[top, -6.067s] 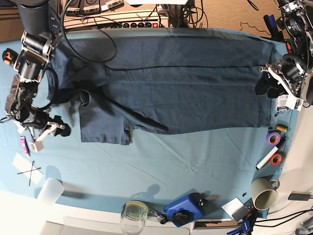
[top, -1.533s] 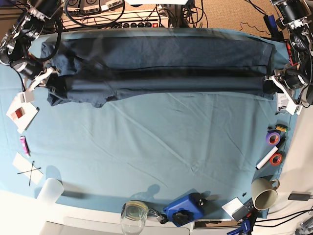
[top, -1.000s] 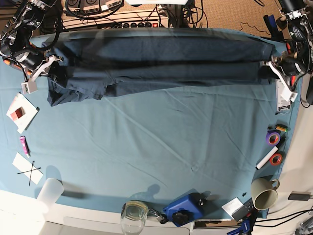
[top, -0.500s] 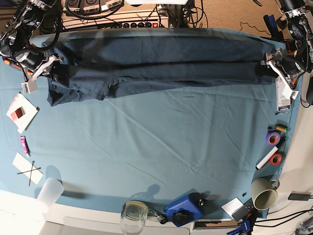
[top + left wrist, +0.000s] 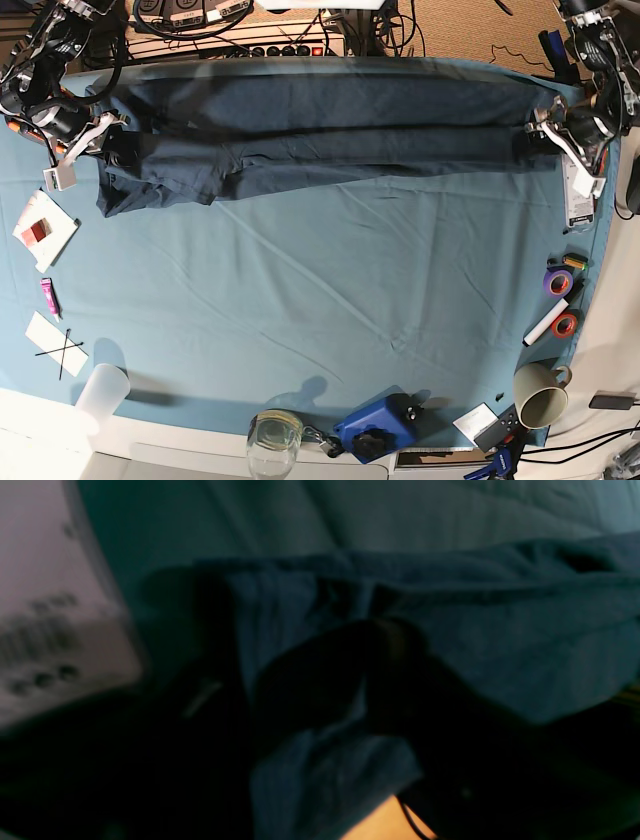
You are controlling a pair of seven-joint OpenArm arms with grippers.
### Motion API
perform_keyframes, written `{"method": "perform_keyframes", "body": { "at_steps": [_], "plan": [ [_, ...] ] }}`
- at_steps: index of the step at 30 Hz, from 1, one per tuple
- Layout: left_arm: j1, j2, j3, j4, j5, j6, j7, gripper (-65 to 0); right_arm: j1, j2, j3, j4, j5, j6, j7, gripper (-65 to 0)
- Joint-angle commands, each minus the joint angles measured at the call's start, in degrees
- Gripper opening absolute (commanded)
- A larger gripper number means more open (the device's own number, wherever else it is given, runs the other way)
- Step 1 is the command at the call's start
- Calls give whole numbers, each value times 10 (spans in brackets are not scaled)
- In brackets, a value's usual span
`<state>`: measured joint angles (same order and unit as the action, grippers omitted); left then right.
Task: Fold the T-shirt properly
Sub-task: 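Lay the hem onto the folded collar edge with both grippers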
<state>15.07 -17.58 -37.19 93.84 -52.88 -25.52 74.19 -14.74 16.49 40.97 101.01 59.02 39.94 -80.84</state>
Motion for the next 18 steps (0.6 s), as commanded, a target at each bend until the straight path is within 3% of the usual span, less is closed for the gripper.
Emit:
{"method": "perform_keyframes", "body": {
  "at_steps": [1, 6, 18],
  "plan": [
    [13, 4, 7, -5, 15, 4, 56, -439, 3, 12, 3, 10, 12, 1, 8, -534],
    [11, 4, 7, -5, -28, 3, 50, -650, 3, 11, 3, 10, 12, 1, 8, -534],
    [-24, 4, 6, 60, -29, 0, 34, -650, 3, 11, 3, 10, 12, 1, 8, -534]
  ]
}}
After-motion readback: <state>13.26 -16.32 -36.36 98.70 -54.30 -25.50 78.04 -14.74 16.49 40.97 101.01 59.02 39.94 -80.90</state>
